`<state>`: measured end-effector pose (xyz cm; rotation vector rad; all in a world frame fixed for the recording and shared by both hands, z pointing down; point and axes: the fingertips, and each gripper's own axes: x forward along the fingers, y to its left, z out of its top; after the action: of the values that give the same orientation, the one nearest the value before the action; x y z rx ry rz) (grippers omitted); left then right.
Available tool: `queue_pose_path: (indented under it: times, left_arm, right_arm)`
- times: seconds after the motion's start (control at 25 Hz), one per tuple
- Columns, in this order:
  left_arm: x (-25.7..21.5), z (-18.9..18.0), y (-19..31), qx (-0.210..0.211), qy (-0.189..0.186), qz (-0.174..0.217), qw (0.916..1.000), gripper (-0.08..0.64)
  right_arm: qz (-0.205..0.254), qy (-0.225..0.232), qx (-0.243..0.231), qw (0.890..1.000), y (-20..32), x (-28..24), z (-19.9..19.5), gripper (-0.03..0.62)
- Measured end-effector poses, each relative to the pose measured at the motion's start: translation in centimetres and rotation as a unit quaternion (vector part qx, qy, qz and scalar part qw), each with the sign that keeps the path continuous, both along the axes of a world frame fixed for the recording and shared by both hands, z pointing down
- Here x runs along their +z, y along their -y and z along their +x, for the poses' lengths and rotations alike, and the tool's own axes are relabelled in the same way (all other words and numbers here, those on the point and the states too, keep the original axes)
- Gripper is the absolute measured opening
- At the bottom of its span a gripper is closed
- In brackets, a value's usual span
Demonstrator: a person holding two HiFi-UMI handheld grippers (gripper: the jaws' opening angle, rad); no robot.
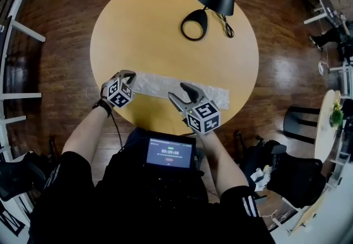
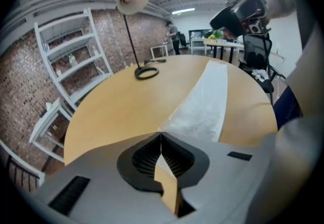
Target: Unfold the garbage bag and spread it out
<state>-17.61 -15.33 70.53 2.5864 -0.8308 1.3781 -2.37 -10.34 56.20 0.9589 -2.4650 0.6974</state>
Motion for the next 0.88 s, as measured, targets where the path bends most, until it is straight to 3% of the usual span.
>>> queue_pose_path:
  times: [0.16, 0.32, 0.52, 0.6, 0.76, 0.88]
  left_arm:
    - [-2.6, 0.3, -1.7, 0.056, -0.010, 0.059, 0.9966, 0.000]
    - [-4.5, 0.4, -3.9, 0.108, -0.008, 0.101, 0.9890, 0.000]
    - [-6.5, 1.0, -6.7, 0.145, -0.009, 0.127, 0.9812, 0.000]
    - [-6.7, 1.2, -7.6, 0.150, -0.007, 0.127, 0.9804, 0.000]
    - [-6.2, 1.0, -8.5, 0.150, -0.006, 0.126, 0.9806, 0.000]
    - [-6.1, 0.6, -8.5, 0.145, -0.008, 0.124, 0.9816, 0.000]
  right_arm:
    - [0.006, -0.024, -0.041, 0.999, 0.2, 0.7, -1.8, 0.253]
    - [0.016, -0.072, -0.113, 0.991, 0.3, 1.9, -4.0, 0.253]
    - [0.018, -0.167, -0.224, 0.960, -0.5, 5.2, -6.3, 0.253]
    - [0.018, -0.202, -0.257, 0.945, -0.9, 7.1, -6.6, 0.220]
    - [0.006, -0.259, -0.297, 0.919, -1.7, 10.8, -6.3, 0.156]
    - [-0.007, -0.275, -0.307, 0.911, -2.1, 12.1, -6.1, 0.102]
